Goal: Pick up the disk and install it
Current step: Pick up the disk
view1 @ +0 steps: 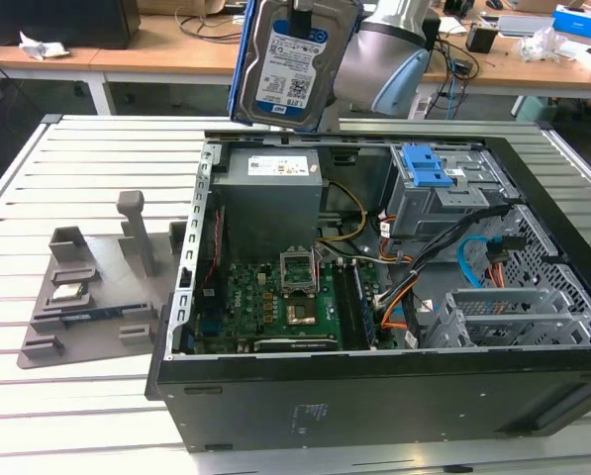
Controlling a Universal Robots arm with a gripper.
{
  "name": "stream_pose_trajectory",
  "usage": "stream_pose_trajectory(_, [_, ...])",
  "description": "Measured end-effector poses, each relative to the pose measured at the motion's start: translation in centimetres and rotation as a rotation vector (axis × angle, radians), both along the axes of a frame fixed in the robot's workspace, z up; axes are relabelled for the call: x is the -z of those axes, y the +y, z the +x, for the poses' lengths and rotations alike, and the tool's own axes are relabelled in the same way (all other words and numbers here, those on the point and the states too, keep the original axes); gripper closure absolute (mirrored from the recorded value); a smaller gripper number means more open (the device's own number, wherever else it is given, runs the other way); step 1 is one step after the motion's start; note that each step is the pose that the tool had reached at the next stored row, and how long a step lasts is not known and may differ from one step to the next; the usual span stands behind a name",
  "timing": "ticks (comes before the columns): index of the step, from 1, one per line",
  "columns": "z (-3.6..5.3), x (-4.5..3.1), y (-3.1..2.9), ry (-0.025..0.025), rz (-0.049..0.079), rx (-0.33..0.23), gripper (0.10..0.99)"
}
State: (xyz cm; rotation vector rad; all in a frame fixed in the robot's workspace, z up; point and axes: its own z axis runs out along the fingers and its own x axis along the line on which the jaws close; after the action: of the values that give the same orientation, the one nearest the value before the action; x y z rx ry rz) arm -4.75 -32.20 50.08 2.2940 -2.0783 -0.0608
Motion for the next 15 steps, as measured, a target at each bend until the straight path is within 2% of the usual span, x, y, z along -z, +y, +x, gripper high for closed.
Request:
stream_pose_trajectory(4, [1.49, 0.0, 0.0, 0.0, 0.0, 0.0, 0.718])
stream_pose_trajectory(12, [3.62, 0.0, 0.0, 0.0, 0.0, 0.0, 0.718])
stream_pose_trajectory(15, [4.76, 0.0, 0.0, 0.0, 0.0, 0.0, 0.718])
